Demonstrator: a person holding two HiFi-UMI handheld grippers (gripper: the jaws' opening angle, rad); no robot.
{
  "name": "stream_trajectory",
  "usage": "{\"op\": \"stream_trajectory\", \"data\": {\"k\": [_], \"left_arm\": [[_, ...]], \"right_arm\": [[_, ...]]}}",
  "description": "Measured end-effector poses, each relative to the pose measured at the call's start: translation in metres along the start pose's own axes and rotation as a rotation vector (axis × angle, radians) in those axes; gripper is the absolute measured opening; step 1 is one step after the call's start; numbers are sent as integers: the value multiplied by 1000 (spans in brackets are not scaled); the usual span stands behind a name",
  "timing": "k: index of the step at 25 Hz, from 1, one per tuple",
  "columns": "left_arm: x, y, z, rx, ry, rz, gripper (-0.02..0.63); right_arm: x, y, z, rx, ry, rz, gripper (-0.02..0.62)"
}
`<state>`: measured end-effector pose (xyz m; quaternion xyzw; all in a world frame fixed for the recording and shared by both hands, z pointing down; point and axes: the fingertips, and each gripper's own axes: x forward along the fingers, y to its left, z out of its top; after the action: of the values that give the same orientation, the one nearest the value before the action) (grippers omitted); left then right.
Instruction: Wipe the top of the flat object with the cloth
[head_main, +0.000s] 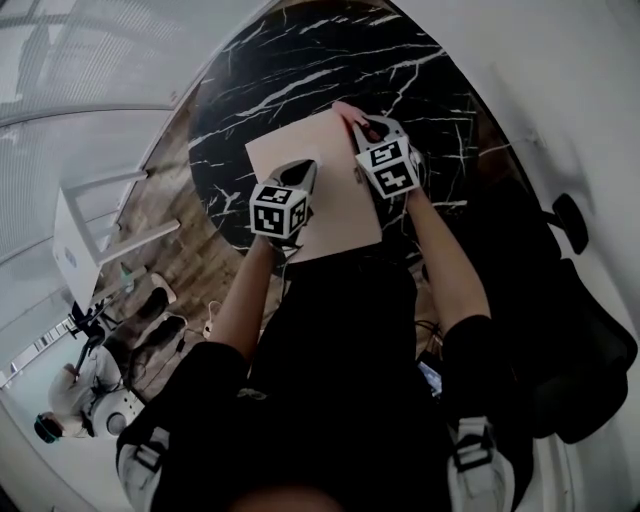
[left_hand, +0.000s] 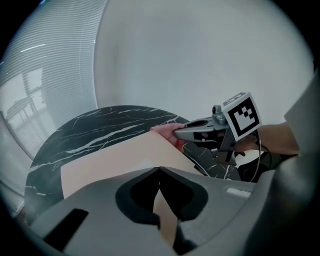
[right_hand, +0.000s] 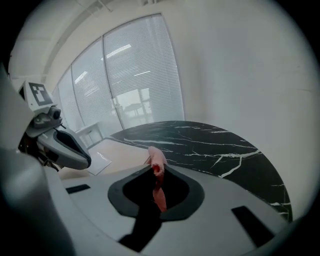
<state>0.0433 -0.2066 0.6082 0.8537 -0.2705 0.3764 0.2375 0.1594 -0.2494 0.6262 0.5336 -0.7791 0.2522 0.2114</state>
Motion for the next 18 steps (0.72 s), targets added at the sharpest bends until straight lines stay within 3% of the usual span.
{"op": "stream_trajectory", "data": {"k": [9, 18], "left_arm": [[7, -1, -8, 2, 21, 8, 0], [8, -10, -13, 14, 32, -1, 0]], "right_arm": [[-2, 22, -7, 26, 27, 89, 23], [-9, 29, -15, 80, 22, 119, 23]]}}
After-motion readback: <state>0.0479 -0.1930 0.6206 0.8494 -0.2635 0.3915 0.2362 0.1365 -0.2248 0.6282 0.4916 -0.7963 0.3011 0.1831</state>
